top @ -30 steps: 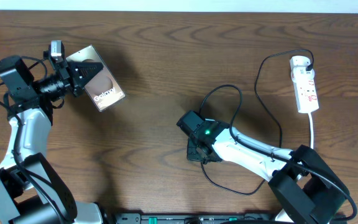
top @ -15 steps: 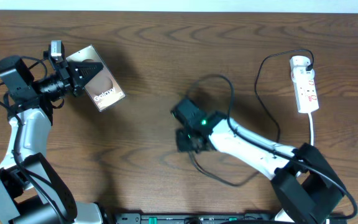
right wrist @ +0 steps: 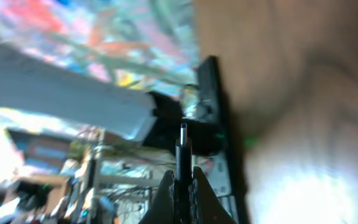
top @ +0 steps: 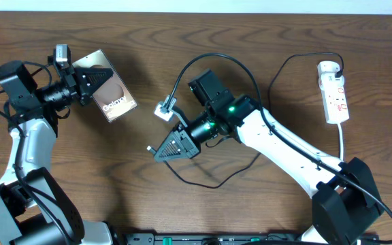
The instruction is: Plug charger to phone and switch on socket
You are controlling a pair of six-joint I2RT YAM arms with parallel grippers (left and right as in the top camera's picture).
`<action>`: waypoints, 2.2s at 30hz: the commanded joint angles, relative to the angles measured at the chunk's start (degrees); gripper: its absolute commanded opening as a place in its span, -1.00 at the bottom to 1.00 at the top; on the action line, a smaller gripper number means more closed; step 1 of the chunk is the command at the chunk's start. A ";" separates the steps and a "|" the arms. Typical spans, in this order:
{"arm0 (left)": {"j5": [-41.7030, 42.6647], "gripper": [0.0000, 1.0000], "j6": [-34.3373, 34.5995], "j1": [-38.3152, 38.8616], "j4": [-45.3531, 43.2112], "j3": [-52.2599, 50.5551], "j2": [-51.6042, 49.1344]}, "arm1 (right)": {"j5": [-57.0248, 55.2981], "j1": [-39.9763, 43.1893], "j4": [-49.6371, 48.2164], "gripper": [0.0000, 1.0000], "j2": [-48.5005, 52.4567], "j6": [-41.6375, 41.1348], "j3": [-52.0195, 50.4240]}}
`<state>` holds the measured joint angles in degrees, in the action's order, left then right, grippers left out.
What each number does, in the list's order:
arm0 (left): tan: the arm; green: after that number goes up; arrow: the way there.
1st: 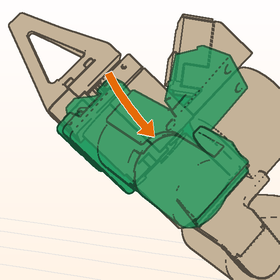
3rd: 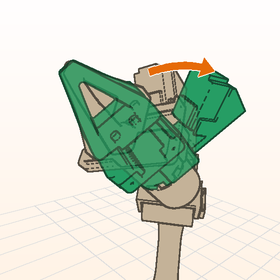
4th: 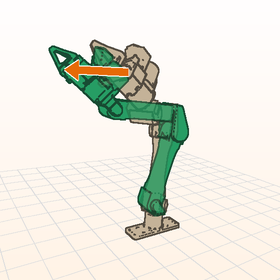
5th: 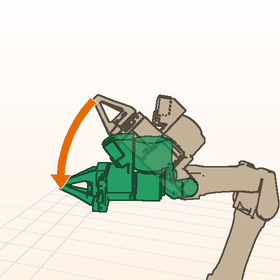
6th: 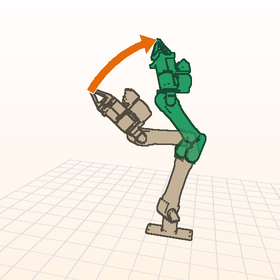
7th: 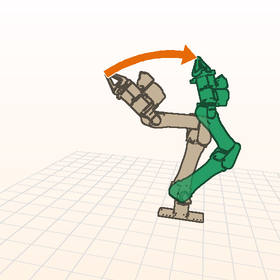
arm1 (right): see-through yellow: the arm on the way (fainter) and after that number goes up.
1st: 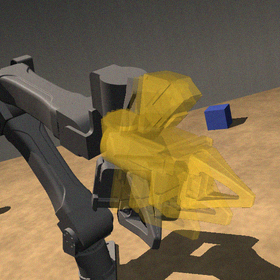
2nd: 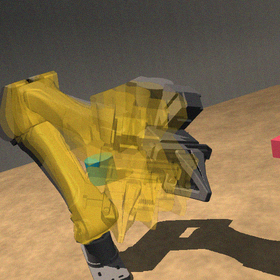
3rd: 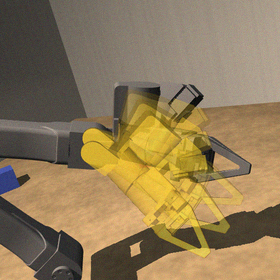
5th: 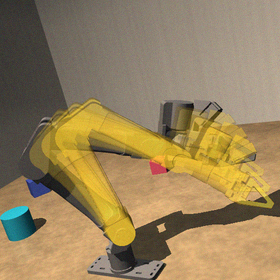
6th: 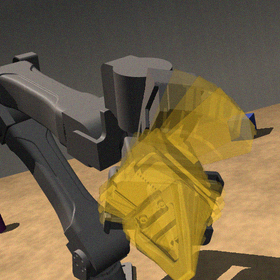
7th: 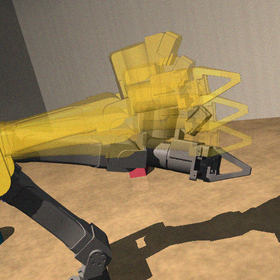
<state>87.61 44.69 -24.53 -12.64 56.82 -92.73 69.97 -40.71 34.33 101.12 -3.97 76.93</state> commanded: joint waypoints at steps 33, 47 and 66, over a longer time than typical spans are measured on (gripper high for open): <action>2.40 -0.85 1.44 0.72 -1.68 -0.24 0.24 | 17.18 0.50 -38.73 -0.98 14.43 -28.13 0.20; 2.36 -0.85 1.44 0.70 -2.29 -0.24 0.24 | 17.57 4.85 -45.46 -0.98 14.40 -32.37 0.22; 2.38 -0.85 1.44 0.70 -2.58 -0.24 0.24 | -43.19 9.66 9.05 -0.97 14.40 -24.79 0.15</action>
<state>88.23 45.41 -23.88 -14.48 56.80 -92.73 48.75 -31.20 39.57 116.01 -31.07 76.88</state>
